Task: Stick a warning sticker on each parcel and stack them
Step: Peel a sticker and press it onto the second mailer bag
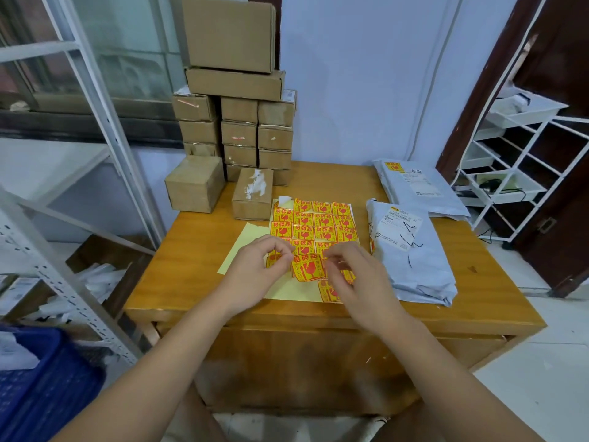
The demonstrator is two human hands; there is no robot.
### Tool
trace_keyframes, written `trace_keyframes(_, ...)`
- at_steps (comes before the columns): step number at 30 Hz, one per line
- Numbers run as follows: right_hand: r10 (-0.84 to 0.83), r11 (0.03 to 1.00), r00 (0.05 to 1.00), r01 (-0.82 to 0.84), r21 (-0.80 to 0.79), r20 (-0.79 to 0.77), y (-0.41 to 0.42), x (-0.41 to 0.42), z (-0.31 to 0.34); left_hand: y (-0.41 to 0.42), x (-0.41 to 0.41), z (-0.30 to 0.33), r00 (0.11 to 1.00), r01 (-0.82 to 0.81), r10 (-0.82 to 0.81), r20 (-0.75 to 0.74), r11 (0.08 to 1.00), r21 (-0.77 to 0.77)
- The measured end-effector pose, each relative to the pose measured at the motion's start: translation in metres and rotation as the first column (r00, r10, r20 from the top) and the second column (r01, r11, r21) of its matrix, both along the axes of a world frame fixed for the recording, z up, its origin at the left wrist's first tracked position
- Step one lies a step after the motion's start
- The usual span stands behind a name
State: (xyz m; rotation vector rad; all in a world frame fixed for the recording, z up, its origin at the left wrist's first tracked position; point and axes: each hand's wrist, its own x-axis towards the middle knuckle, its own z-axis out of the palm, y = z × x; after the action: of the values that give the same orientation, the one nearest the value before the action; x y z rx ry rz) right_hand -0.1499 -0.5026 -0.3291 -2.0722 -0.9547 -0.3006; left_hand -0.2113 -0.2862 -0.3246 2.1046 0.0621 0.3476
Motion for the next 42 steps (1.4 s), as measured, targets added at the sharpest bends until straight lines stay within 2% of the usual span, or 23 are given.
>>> trace_keyframes(3,0.057,0.995,0.998,-0.055,0.085,-0.025,-0.003,0.003,0.014,-0.016,0.008,0.015,1.000,0.022,-0.022,0.011,0.999,-0.039)
trace_keyframes(6,-0.035,0.984,0.993,0.054,0.171,-0.112,-0.015,0.006,0.025,-0.034,0.018,0.028,0.999,0.051,-0.050,0.020,0.996,-0.075)
trace_keyframes(10,-0.082,0.958,0.986,0.118,0.262,-0.144,-0.040,0.009,0.029,-0.065,0.032,0.038,0.995,0.095,-0.092,0.029,0.989,-0.115)
trace_keyframes(13,-0.133,0.939,0.957,0.205,0.277,-0.258,-0.062,0.009,0.031,-0.091,0.044,0.040,0.991,0.133,-0.133,0.012,0.985,-0.105)
trace_keyframes(19,-0.182,0.928,0.936,0.265,0.262,-0.302,-0.107,0.020,0.035,-0.141,0.074,0.043,0.984,0.174,-0.177,0.002,0.967,-0.184)
trace_keyframes(22,-0.208,0.908,0.887,0.332,0.255,-0.412,-0.127,0.031,0.034,-0.161,0.088,0.042,0.980,0.193,-0.200,-0.014,0.960,-0.202)
trace_keyframes(25,-0.183,0.873,0.848,0.373,0.314,-0.497,-0.141,0.039,0.037,-0.172,0.101,0.042,0.975,0.212,-0.219,-0.023,0.963,-0.166)
trace_keyframes(27,-0.174,0.862,0.848,0.377,0.340,-0.501,-0.147,0.044,0.038,-0.177,0.109,0.041,0.973,0.221,-0.227,-0.034,0.967,-0.130)
trace_keyframes(32,-0.205,0.869,0.851,0.386,0.311,-0.484,-0.154,0.055,0.032,-0.181,0.119,0.041,0.961,0.267,-0.275,-0.032,0.950,-0.164)
trace_keyframes(34,-0.243,0.865,0.838,0.415,0.283,-0.488,-0.157,0.062,0.027,-0.177,0.121,0.039,0.964,0.262,-0.265,-0.024,0.963,-0.068)
trace_keyframes(36,-0.284,0.867,0.818,0.441,0.229,-0.500,-0.162,0.070,0.021,-0.173,0.123,0.035,0.968,0.250,-0.250,-0.017,0.960,0.123)
trace_keyframes(39,-0.328,0.895,0.796,0.435,0.103,-0.509,-0.167,0.076,0.014,-0.172,0.124,0.025,0.966,0.235,-0.260,-0.002,0.869,0.435)
trace_keyframes(42,-0.316,0.921,0.804,0.387,0.039,-0.504,-0.165,0.075,0.011,-0.175,0.124,0.012,0.975,0.189,-0.221,-0.018,0.788,0.586)
